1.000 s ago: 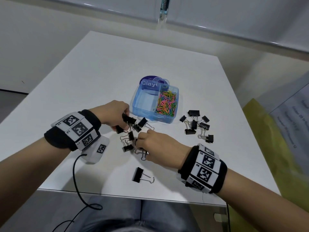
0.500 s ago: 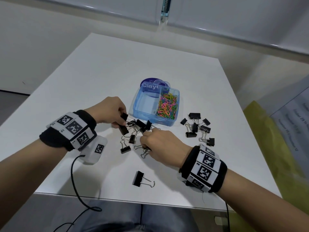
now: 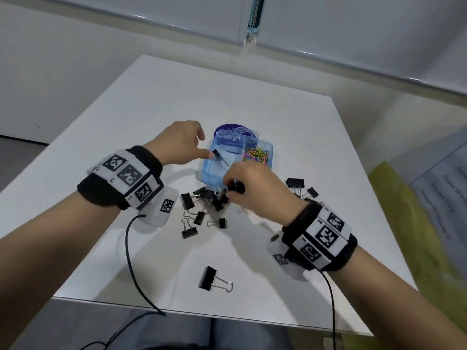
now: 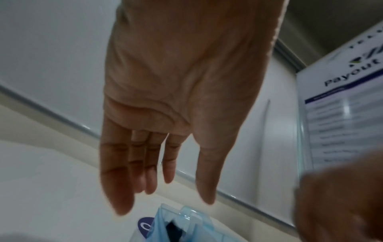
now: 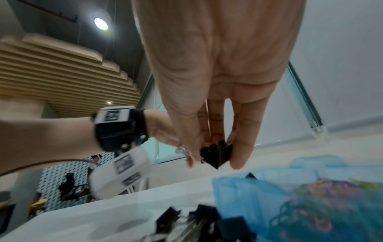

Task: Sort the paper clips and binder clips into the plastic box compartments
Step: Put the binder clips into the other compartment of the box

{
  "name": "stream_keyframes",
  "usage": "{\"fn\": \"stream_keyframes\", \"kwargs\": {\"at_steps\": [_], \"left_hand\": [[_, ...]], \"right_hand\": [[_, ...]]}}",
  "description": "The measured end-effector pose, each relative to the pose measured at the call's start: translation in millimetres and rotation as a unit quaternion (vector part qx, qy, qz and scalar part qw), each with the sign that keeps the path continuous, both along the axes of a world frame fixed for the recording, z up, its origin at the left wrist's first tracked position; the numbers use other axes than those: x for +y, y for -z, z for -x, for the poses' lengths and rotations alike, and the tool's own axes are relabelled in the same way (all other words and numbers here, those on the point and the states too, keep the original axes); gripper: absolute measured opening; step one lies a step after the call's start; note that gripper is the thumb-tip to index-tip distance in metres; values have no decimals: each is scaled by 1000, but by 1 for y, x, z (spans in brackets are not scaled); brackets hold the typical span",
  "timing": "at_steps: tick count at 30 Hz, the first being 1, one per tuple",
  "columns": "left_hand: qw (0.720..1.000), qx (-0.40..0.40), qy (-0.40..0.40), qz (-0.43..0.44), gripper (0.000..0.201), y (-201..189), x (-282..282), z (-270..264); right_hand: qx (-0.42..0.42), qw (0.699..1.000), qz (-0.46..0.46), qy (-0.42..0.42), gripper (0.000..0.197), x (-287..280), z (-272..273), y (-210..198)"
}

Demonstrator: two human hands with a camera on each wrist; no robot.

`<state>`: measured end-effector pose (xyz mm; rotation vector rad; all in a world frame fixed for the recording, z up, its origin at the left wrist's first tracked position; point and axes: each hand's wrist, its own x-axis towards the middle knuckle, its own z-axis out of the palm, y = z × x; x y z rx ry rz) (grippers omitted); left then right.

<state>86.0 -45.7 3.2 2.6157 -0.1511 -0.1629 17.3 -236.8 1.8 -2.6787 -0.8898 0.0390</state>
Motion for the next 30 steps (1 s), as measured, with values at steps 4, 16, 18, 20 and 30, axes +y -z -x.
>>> {"fn": "stream_keyframes", "kwargs": {"at_steps": [4,16,18,20,30], "left_hand": [[990,114,20,-82,49,5,5,19],[971,207,51,-110,43,27,-5,40],[971,200,55,-116,33,28,-3,39],[973,198,53,-109,21,27,1,36],[998,41,7,35,11,-31,4,6]], "right_hand": [[-14,997,-47,61,13,10,-40,-5],[-7,1000,-16,13,18,24,-59,6],[-16,1000,1,-19,15,24,-37,5],[-21,997,68,-37,17,24,-14,8],[-85,973,200,-81,27,27,17,40]]}}
